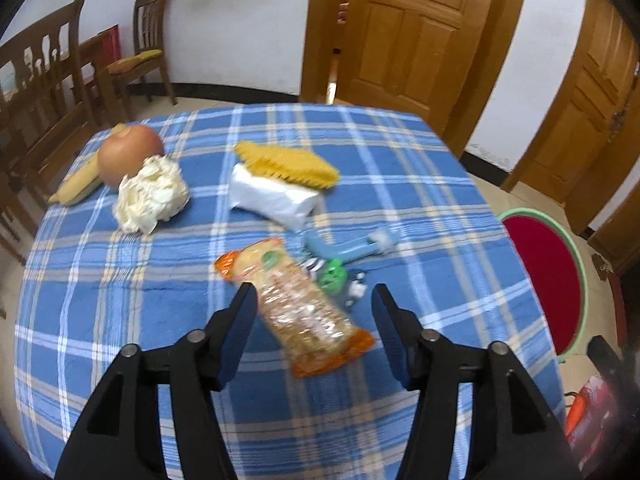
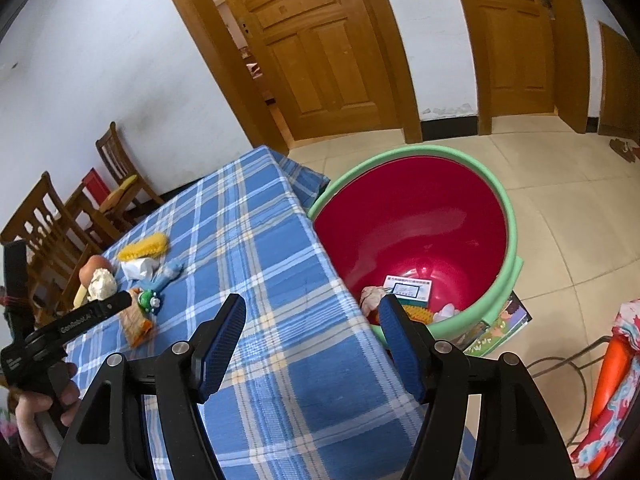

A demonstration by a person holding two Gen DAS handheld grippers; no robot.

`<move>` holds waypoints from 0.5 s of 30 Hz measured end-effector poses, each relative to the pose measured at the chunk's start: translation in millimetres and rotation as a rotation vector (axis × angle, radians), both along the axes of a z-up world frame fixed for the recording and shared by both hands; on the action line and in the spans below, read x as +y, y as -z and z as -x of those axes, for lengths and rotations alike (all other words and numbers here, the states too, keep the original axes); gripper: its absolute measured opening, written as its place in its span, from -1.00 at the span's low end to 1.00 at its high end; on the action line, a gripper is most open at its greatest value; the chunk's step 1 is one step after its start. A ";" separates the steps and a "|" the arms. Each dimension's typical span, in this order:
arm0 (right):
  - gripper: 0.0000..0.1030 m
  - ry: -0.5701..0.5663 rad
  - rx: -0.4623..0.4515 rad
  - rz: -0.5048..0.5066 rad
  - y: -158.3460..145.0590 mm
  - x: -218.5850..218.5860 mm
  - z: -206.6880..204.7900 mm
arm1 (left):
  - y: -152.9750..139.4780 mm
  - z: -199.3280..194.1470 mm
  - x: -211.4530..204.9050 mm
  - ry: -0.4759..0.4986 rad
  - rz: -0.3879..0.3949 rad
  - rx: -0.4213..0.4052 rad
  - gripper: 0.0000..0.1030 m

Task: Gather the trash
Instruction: 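Return the left tool to the table and grasp the clear snack bag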

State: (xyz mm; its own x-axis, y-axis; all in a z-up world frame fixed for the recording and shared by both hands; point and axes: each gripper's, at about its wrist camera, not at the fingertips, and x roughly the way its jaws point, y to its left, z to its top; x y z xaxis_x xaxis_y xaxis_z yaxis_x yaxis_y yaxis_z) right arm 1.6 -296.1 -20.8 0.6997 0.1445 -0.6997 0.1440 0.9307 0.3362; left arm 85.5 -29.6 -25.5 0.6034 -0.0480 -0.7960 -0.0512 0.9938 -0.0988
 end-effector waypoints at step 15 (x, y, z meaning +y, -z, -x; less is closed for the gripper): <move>0.37 -0.012 0.029 -0.015 10.8 1.9 -6.3 | 32.9 -10.3 2.0 -0.034 -0.030 0.055 0.29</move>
